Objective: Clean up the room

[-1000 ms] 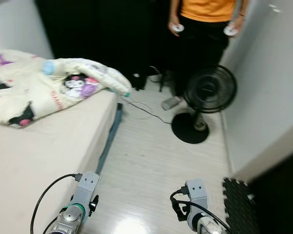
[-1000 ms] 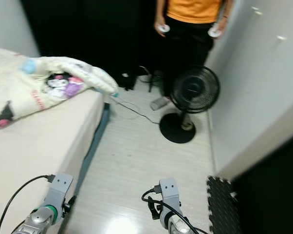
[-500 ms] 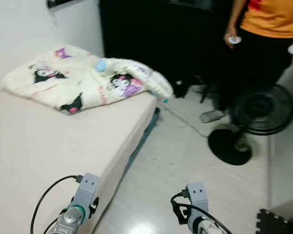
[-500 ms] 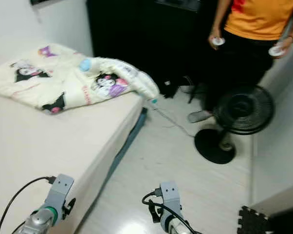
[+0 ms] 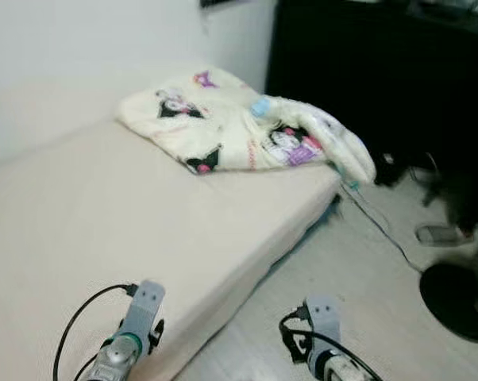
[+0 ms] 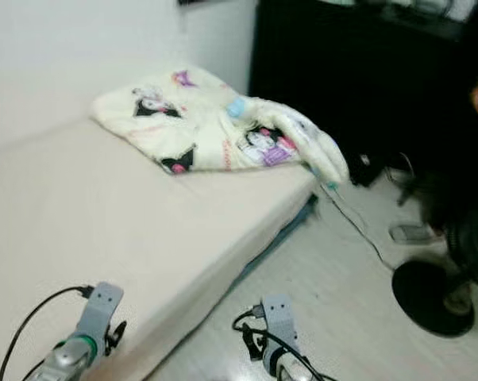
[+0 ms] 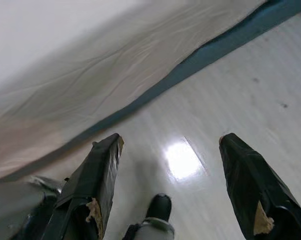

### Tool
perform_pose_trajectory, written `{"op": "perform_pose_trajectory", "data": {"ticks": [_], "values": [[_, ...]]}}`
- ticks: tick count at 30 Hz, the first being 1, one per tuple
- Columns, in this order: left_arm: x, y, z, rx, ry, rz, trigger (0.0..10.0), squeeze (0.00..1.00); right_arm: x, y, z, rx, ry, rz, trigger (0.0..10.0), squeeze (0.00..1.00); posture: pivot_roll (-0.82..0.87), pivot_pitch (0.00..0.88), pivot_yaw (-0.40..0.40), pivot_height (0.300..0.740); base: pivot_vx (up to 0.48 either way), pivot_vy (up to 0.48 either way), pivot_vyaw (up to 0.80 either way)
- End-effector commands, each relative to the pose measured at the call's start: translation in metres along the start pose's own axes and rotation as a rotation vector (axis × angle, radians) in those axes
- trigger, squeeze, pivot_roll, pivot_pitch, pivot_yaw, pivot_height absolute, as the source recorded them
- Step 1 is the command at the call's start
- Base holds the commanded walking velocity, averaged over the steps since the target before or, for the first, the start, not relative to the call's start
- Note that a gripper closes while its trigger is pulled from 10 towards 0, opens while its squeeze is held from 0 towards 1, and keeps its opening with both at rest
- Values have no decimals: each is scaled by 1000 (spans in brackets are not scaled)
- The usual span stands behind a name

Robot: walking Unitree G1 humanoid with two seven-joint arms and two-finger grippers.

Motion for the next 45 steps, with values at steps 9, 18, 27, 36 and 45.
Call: {"op": "perform_pose_trajectory", "data": {"ticks": [9, 18, 27, 36, 45], "values": [[-1, -3, 1, 4, -11, -8, 10000, 0, -3, -8, -1, 6, 1, -24, 10000, 0, 66, 22, 6, 740, 0, 0, 794], [-1, -3, 1, 6, -12, -7, 10000, 0, -3, -8, -1, 7, 0, -23, 10000, 0, 65, 22, 7, 740, 0, 0, 794], [-1, -1, 2, 17, -26, 9, 10000, 0, -3, -8, -1, 44, -9, -13, 10000, 0, 62, 24, 9, 740, 0, 0, 265], [0, -1, 2, 23, -26, 8, 10000, 0, -4, -8, 1, 45, -17, -14, 10000, 0, 64, 26, 9, 740, 0, 0, 0], [0, 1, 3, 43, -34, 19, 10000, 0, -4, -8, 2, 43, -16, -15, 10000, 0, 63, 23, 10, 740, 0, 0, 0]]}}
Point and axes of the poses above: a point about 5 cm out from each wrist's last joint towards the gripper, its own x axis pointing out of the wrist towards the gripper, its own y axis along the axis of the wrist's last joint, z = x × y, the point moved 2 cm from there along x, pointing out of the wrist towards the gripper, and after that the axes turned 5 degrees about x, right-handed, at the moved point
